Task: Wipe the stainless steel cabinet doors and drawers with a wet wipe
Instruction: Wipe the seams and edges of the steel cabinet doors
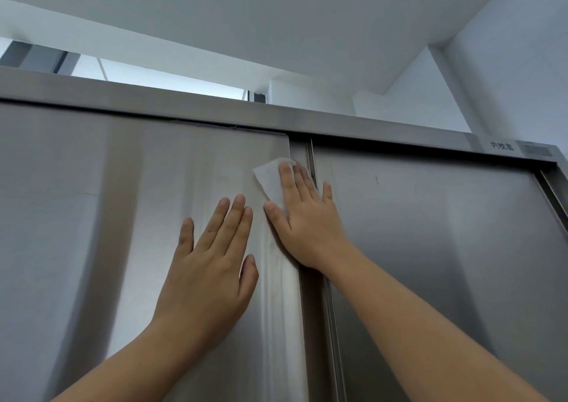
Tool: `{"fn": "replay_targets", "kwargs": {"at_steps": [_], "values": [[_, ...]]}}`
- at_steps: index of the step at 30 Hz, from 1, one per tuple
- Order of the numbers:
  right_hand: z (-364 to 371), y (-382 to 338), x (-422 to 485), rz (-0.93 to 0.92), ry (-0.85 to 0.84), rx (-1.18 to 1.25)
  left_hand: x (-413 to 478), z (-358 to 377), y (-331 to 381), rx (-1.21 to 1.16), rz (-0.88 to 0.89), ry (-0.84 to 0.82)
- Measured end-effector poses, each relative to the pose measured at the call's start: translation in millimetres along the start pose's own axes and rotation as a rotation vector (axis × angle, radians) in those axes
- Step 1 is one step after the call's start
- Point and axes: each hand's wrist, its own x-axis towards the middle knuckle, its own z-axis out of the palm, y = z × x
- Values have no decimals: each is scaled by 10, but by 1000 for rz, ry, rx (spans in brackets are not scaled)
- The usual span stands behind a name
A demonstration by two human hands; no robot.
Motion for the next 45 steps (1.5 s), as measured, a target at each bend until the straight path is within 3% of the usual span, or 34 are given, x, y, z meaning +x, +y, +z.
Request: {"fn": "replay_targets", "kwargs": {"at_steps": [8, 14, 20, 45], "values": [[-143, 54, 406, 16, -60, -47, -3, 0, -3, 12, 7, 9], [-40, 62, 26, -84, 17, -87, 0, -9, 2, 6, 10, 17], [-102, 74, 62, -138, -20, -100, -7, 4, -3, -4, 4, 9], [-77, 86, 41, -116, -55, -31, -6, -2, 4, 27, 20, 7]]}}
